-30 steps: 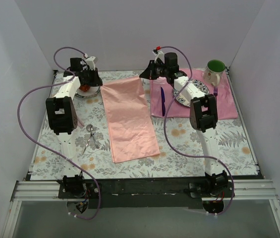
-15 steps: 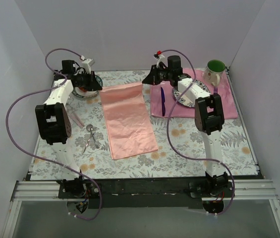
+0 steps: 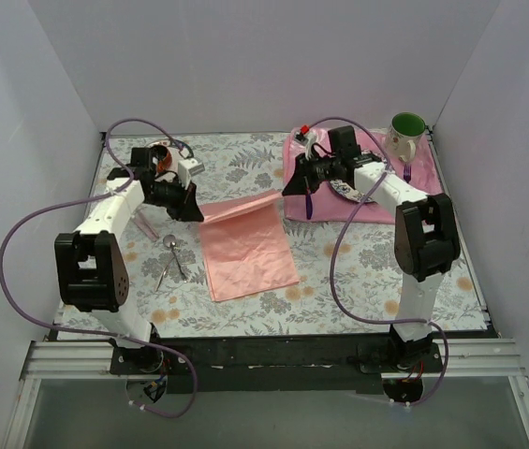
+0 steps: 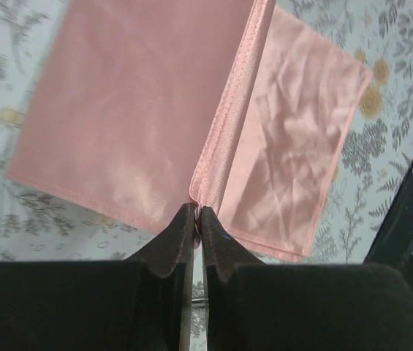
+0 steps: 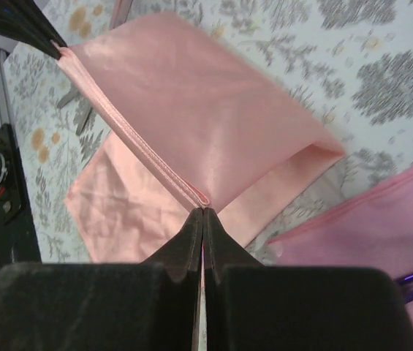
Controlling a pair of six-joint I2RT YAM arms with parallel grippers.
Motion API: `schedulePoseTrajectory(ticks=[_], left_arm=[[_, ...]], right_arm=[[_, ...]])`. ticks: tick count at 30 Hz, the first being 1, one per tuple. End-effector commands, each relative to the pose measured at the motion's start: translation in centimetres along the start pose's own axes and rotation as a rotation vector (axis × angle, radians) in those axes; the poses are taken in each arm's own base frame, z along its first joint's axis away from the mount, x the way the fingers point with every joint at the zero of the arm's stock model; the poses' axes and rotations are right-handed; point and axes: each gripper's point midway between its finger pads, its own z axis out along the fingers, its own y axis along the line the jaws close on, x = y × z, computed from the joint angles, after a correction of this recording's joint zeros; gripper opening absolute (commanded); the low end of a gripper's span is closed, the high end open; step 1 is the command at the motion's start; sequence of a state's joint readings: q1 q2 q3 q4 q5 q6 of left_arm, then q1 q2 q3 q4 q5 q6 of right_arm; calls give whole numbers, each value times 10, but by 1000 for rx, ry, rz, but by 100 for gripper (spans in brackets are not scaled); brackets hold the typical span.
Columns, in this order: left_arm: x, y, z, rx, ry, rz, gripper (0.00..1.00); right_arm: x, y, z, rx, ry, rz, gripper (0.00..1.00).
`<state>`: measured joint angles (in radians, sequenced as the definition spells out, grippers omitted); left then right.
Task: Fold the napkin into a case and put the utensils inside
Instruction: Fold the rectangle-folded napkin into the folded napkin.
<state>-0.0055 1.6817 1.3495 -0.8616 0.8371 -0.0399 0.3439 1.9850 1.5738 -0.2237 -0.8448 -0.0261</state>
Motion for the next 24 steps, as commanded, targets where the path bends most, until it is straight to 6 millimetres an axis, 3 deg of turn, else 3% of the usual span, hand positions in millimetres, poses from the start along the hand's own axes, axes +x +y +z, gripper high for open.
schedulePoseTrajectory(ticks=[1, 7, 11, 14, 17, 19, 24], left_arm=[[36, -42, 3, 48, 117, 122, 0], [84, -36, 33, -4, 205, 89, 0], [97, -29, 43, -6, 231, 51, 0], [93, -25, 46, -24, 216, 20, 0], [85, -24, 43, -38, 205, 25, 0], [74, -27, 36, -40, 194, 39, 0], [34, -44, 13, -26, 127, 90, 0]], right_arm=[[44, 17, -18, -4, 76, -23, 1], [87, 12, -8, 24, 156, 36, 1], [111, 4, -1, 42, 207, 66, 1], [119, 2, -1, 45, 225, 71, 1], [109, 6, -3, 33, 216, 62, 1], [89, 12, -4, 16, 192, 32, 1], [57, 33, -19, -6, 159, -28, 1]])
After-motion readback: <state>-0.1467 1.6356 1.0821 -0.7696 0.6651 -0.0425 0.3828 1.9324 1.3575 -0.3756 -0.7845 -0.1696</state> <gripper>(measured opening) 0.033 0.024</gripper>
